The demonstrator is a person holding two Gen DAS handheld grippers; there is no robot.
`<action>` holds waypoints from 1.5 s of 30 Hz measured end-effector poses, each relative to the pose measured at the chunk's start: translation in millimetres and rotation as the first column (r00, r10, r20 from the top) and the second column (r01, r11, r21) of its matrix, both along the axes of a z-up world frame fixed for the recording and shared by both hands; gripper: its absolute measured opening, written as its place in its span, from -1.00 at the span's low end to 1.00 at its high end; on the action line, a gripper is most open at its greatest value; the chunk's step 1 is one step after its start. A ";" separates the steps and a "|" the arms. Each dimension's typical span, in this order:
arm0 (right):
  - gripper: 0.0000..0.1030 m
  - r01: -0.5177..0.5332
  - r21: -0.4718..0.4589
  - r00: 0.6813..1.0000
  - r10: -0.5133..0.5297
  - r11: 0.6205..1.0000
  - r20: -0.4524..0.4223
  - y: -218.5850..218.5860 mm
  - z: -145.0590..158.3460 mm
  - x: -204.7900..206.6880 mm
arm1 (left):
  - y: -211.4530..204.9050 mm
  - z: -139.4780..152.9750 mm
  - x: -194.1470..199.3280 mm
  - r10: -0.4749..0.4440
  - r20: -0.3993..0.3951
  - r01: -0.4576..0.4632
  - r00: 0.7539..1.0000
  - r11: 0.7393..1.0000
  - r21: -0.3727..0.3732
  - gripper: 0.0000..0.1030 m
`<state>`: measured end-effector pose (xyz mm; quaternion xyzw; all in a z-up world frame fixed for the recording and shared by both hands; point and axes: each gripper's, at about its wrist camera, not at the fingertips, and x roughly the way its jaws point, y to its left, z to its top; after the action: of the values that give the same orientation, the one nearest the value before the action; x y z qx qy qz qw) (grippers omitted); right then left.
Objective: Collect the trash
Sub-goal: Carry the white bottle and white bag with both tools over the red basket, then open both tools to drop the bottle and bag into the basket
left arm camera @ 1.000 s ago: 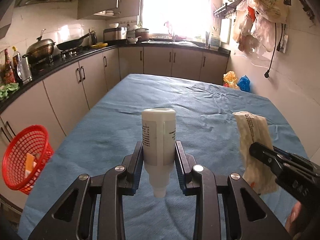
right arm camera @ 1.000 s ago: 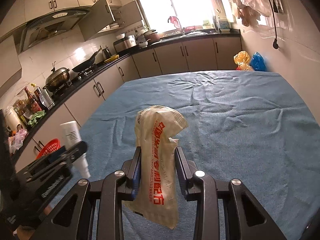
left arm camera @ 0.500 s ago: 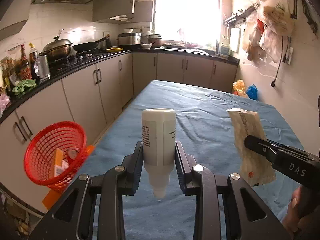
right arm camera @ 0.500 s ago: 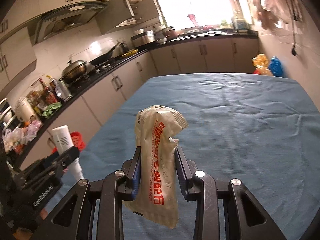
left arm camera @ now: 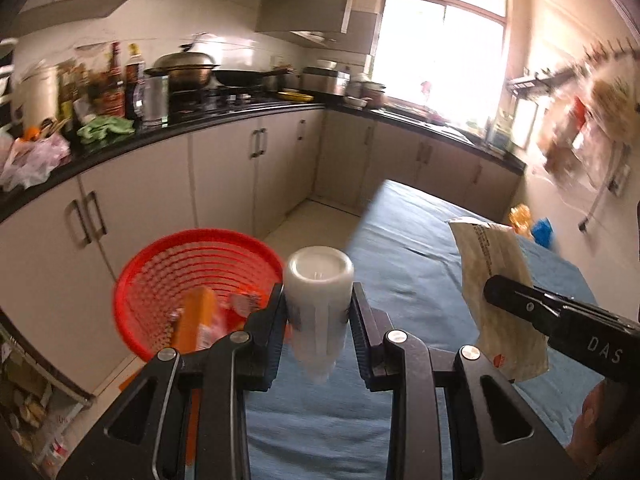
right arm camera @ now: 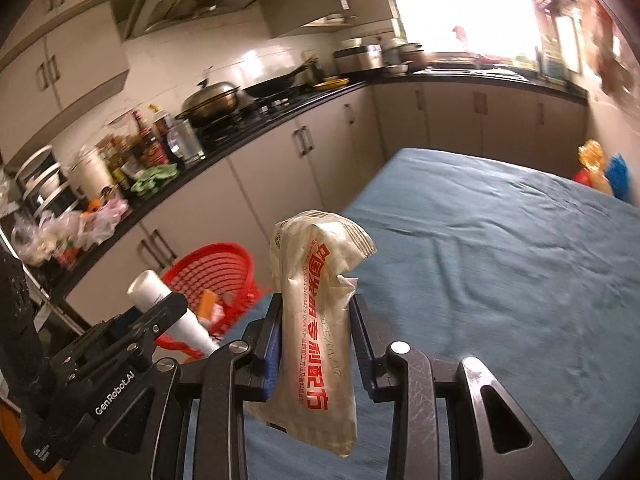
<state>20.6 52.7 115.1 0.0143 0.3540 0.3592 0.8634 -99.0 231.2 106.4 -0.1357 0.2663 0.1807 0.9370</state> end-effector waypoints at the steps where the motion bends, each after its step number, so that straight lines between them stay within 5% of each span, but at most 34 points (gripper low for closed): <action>1: -0.33 -0.018 -0.003 1.000 0.018 1.000 -0.001 11.5 0.8 -0.8 | 5.5 -0.2 -1.9 0.011 0.001 -0.011 1.000 1.000 -0.003 -0.43; 16: -0.33 -0.170 -0.021 0.985 0.169 0.985 -0.046 128.6 -5.3 -2.7 | 115.8 -29.1 -23.2 0.180 -0.043 -0.183 0.983 0.977 -0.106 -0.43; 38: -0.19 -0.210 -0.056 0.969 0.200 0.976 -0.145 203.1 -48.3 23.6 | 138.1 -57.6 -9.2 0.182 -0.089 -0.192 0.979 0.974 -0.121 -0.43; 42: -0.08 -0.203 -0.041 0.971 0.195 0.978 -0.140 198.0 -44.1 23.2 | 136.4 -56.4 -9.9 0.175 -0.083 -0.184 0.981 0.976 -0.119 -0.30; 45: -0.07 -0.186 -0.033 0.976 0.181 0.982 -0.118 188.9 -36.3 21.7 | 134.0 -53.6 -12.6 0.190 -0.070 -0.196 0.979 0.975 -0.100 0.14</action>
<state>42.3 241.6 78.8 -0.0167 0.4104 0.4281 0.8050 -111.6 365.2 52.8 -0.2051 0.2890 0.2604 0.8981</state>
